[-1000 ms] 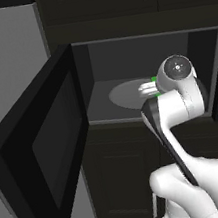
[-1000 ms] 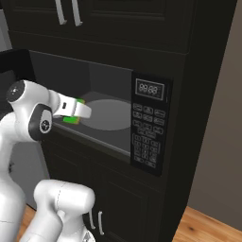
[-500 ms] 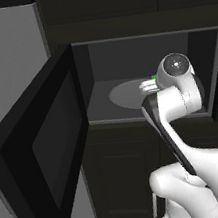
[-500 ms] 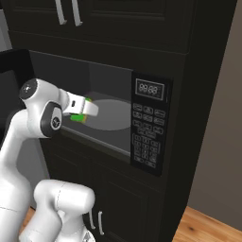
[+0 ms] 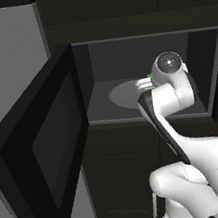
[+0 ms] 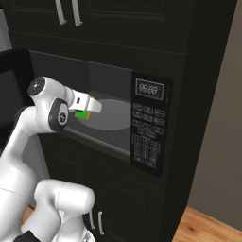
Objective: Place the sponge inside the microwave to prepare for sanitizing.
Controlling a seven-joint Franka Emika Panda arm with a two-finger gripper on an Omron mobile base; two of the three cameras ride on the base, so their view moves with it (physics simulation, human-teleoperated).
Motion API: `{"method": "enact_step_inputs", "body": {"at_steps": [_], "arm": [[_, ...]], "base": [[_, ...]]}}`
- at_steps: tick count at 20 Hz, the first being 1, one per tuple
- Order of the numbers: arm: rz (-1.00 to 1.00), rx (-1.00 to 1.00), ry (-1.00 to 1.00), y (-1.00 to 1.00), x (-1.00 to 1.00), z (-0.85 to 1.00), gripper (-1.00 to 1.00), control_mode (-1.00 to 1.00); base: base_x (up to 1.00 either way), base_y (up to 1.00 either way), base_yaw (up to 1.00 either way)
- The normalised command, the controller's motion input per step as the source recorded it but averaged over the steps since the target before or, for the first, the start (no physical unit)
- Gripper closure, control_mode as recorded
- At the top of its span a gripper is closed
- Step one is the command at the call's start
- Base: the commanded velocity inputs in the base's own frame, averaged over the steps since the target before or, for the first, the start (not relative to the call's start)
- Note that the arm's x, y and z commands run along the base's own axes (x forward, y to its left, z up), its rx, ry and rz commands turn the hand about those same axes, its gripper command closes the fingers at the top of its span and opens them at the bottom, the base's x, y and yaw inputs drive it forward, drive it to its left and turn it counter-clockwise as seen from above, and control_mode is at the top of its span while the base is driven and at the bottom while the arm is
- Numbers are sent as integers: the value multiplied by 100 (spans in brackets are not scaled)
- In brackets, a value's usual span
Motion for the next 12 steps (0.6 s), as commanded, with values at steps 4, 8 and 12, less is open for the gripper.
{"method": "enact_step_inputs", "body": {"at_steps": [4,8,12], "arm": [[0,1,2,-1,38,-15,100,-100],[0,0,0,0,39,-9,100,-100],[0,0,0,-1,22,-19,100,-100]], "base": [[0,0,0],[0,0,0],[0,0,0]]}}
